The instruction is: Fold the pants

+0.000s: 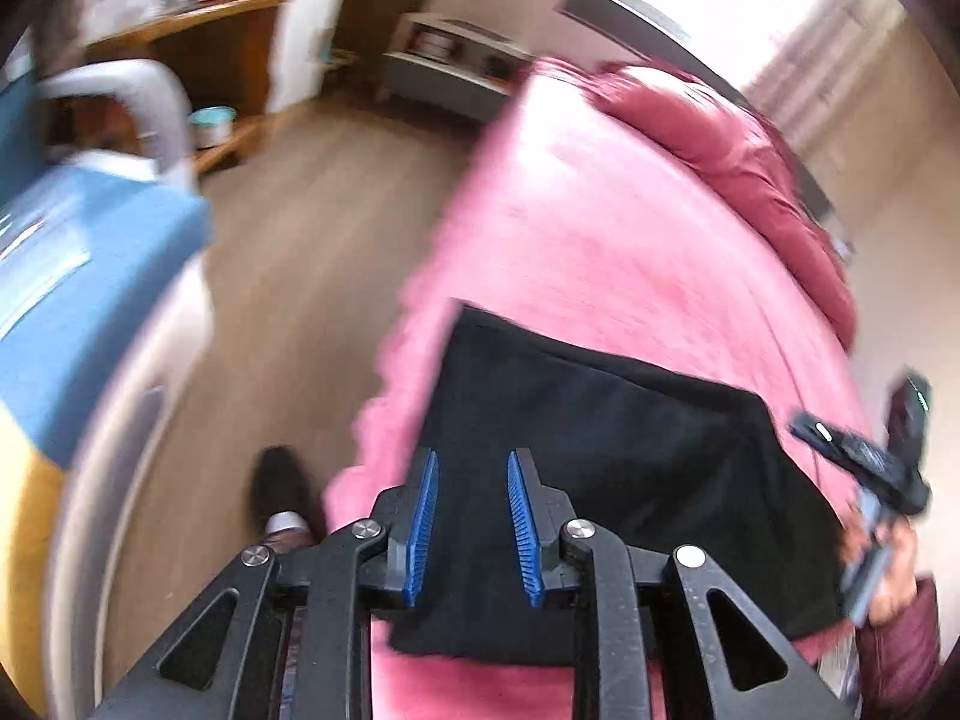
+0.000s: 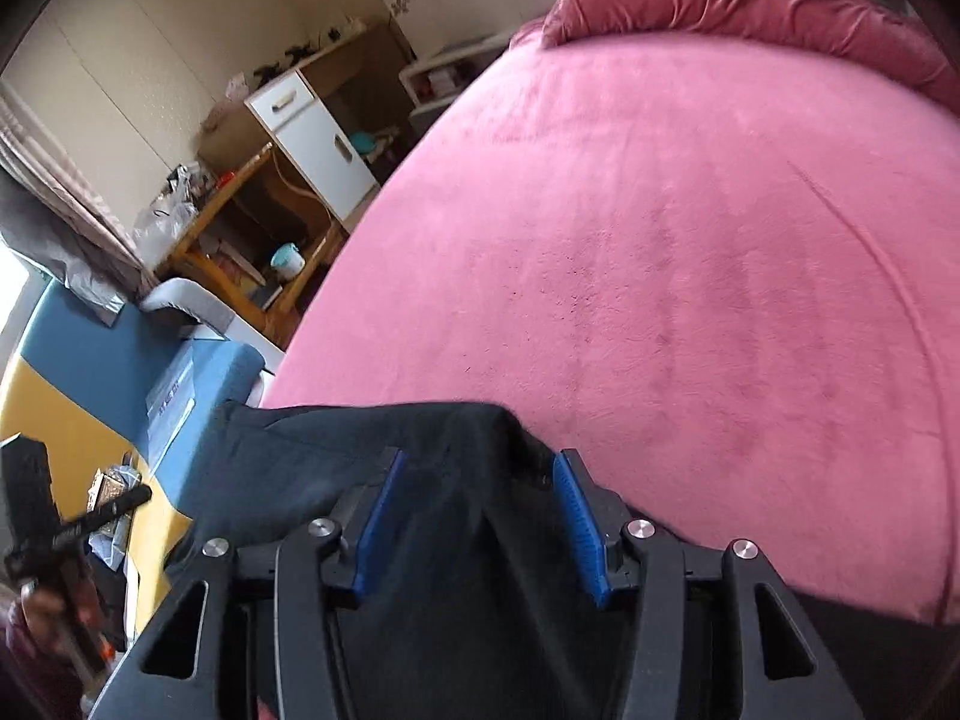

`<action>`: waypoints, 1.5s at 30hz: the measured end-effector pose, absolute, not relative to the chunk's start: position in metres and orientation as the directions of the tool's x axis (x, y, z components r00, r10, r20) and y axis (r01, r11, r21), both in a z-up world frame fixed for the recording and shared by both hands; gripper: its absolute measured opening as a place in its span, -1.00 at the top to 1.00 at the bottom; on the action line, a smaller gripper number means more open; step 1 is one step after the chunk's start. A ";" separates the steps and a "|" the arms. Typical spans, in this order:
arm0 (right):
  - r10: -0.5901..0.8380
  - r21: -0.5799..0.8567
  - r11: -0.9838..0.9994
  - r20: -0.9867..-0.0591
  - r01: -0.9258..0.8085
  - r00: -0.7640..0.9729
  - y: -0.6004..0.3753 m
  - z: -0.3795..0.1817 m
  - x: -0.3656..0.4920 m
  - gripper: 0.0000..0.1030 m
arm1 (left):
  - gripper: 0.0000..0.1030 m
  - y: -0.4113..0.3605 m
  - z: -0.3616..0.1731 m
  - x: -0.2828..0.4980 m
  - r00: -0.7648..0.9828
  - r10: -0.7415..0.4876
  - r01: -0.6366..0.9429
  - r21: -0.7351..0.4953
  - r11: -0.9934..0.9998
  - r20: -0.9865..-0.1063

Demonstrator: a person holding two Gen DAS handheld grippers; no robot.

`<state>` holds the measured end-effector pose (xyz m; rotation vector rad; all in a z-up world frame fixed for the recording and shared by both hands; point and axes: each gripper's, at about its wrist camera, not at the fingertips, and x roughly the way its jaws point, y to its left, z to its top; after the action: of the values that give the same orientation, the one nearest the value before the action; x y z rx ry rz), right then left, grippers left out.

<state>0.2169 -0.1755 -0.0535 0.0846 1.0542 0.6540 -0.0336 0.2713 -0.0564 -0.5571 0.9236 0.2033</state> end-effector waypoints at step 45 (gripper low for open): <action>0.552 0.471 0.828 -0.783 -0.304 0.287 -0.257 -0.099 0.071 -0.13 | 0.56 0.226 -0.058 -0.021 0.564 0.117 -0.399 -0.145 0.906 -0.817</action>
<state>0.0707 -0.2567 -0.0993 0.2495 1.1450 0.5795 -0.0206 0.2259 -0.0578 -0.3325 0.9261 0.3099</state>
